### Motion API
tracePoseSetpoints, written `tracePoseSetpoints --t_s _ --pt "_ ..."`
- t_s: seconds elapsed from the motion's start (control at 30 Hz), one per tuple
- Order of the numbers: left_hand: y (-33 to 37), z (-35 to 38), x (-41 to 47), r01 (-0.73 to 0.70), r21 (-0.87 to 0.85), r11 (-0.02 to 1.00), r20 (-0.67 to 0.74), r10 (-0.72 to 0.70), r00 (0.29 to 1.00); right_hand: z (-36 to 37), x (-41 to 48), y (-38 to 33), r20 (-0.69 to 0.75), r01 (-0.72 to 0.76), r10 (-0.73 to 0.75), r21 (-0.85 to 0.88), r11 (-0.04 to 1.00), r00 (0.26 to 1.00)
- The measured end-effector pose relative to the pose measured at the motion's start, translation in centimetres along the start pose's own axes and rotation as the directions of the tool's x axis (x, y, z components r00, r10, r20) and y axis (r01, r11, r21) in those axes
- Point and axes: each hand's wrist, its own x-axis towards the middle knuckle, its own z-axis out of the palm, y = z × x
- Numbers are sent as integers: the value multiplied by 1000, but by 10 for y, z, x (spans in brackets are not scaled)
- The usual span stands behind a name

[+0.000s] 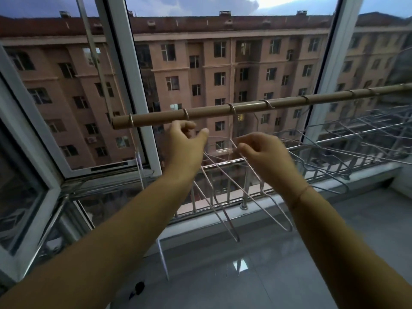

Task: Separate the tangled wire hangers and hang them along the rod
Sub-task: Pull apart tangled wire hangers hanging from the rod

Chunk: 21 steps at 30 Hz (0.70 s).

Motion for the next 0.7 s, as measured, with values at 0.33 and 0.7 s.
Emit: tracePoseSetpoints --t_s 0.33,0.7 --pt "12 143 -14 429 -34 903 359 -389 848 -98 29 94 188 -68 120 -265 962 975" --pt "3 203 -16 580 -222 784 71 -580 812 -117 36 132 494 -245 154 125 961 856"
